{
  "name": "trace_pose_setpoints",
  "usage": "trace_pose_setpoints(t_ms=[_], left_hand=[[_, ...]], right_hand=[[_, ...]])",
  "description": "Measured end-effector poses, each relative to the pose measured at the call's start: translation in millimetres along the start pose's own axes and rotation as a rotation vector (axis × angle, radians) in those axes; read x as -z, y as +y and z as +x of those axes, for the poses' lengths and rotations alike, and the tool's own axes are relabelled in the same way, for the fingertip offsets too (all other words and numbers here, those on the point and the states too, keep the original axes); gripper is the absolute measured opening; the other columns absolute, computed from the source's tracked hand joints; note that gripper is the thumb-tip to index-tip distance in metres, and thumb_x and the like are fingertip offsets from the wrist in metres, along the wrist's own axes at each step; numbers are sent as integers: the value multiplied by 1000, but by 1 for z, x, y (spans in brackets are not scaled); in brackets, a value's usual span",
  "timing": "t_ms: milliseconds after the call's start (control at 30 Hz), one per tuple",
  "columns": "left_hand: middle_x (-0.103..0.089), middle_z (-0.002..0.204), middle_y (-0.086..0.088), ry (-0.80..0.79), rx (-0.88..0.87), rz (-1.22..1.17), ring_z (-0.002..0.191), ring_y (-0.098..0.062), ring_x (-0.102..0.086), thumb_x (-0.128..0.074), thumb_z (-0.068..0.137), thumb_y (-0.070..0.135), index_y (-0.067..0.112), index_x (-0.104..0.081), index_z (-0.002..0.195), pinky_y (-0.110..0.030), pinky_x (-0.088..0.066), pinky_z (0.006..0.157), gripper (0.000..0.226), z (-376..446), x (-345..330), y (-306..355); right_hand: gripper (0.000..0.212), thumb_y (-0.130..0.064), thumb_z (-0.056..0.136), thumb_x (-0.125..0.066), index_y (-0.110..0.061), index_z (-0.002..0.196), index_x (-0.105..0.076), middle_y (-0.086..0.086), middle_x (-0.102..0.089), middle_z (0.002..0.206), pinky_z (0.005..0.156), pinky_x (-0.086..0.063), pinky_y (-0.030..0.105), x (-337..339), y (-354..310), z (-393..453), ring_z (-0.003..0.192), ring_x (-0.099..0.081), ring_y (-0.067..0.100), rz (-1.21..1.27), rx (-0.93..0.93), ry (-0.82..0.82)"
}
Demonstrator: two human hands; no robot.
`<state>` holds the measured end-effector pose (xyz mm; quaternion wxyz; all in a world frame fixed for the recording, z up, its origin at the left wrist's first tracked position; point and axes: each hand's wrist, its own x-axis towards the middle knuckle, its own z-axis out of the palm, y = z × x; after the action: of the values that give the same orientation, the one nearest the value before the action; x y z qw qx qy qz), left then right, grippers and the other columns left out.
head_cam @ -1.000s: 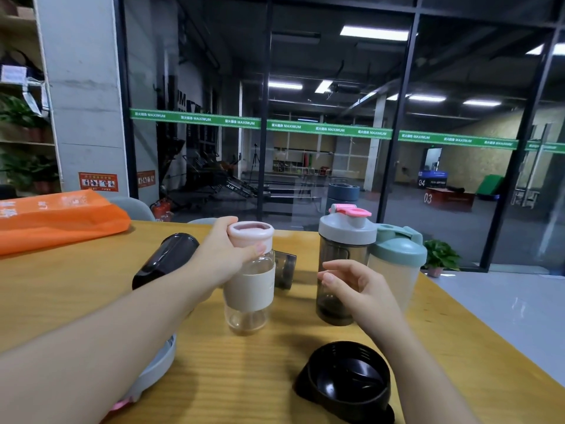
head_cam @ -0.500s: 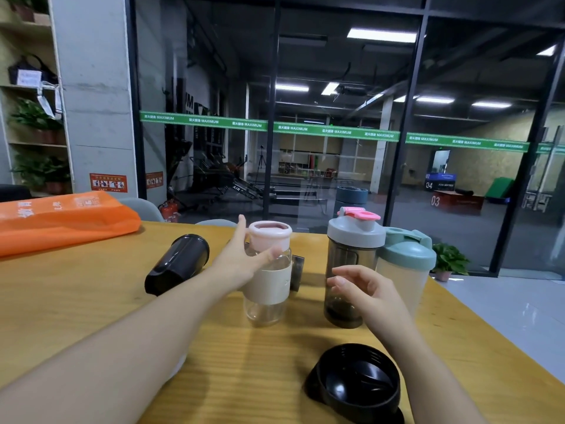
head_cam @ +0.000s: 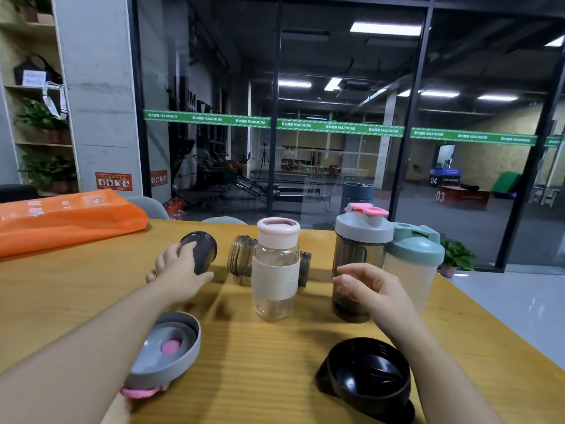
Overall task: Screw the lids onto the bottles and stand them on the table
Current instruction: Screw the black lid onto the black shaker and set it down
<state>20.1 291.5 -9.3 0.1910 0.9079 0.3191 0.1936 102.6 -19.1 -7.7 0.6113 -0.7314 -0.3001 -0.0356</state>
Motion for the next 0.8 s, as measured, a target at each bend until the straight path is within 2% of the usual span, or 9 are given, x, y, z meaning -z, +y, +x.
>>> trace_pose_setpoints(t_ms=[100, 200, 267, 333, 433, 567, 667, 800], left_hand=[[-9, 155, -9, -25, 107, 3, 140, -33, -12, -67, 83, 42, 28, -15, 149, -49, -22, 110, 84, 0, -4, -6], [-6, 153, -14, -46, 151, 0, 138, -37, -14, -72, 80, 37, 34, -19, 145, -49, -23, 110, 83, 2, -5, -8], [-11, 148, -17, -56, 157, -44, 131, -42, -26, -71, 81, 32, 32, -24, 141, -47, -28, 107, 76, 6, -4, -9], [-21, 138, -18, -78, 150, -104, 115, -43, -43, -68, 84, 29, 30, -26, 137, -46, -36, 102, 68, 9, -4, -11], [-30, 127, -17, -82, 147, -129, 101, -42, -52, -63, 87, 29, 32, -24, 136, -46, -41, 98, 63, 11, -5, -12], [-28, 132, -18, -29, 126, -156, 106, -43, -47, -55, 90, 27, 40, -25, 141, -44, -41, 98, 61, 10, -4, -10], [-27, 138, -18, 46, 87, -175, 111, -43, -42, -53, 92, 26, 40, -24, 146, -43, -37, 98, 62, 7, 0, -5], [-28, 137, -16, 135, 7, -311, 109, -41, -44, -54, 91, 25, 40, -26, 145, -42, -44, 89, 62, 1, 7, 4]], right_hand=[[13, -14, 89, -63, -23, 95, -70, -4, -76, 89, 87, -51, 30, 0, -1, 0, 87, -69, 10, 4, 6, -4], [13, -14, 89, -62, -22, 96, -70, -6, -76, 88, 84, -51, 26, 0, -1, 0, 86, -68, 7, 4, 10, -7], [14, -14, 89, -62, -22, 97, -70, -8, -76, 88, 81, -49, 24, 0, -1, 0, 84, -68, 5, 0, 9, -12], [13, -14, 89, -62, -21, 98, -70, -7, -76, 87, 81, -49, 25, 0, 0, 0, 83, -68, 5, 5, 5, -16], [13, -14, 90, -62, -20, 98, -70, -6, -76, 86, 79, -48, 24, 0, 0, 0, 80, -67, 4, 12, 5, -16], [13, -15, 90, -62, -21, 98, -69, -7, -76, 87, 77, -48, 21, 0, -1, 0, 79, -67, 3, 8, 3, -24], [13, -15, 90, -61, -21, 98, -69, -7, -76, 87, 74, -48, 18, 0, -1, -1, 79, -67, 3, 11, 0, -23], [13, -14, 91, -60, -20, 99, -69, -5, -76, 86, 72, -50, 17, 0, -2, -1, 80, -67, 6, 17, -9, -26]])
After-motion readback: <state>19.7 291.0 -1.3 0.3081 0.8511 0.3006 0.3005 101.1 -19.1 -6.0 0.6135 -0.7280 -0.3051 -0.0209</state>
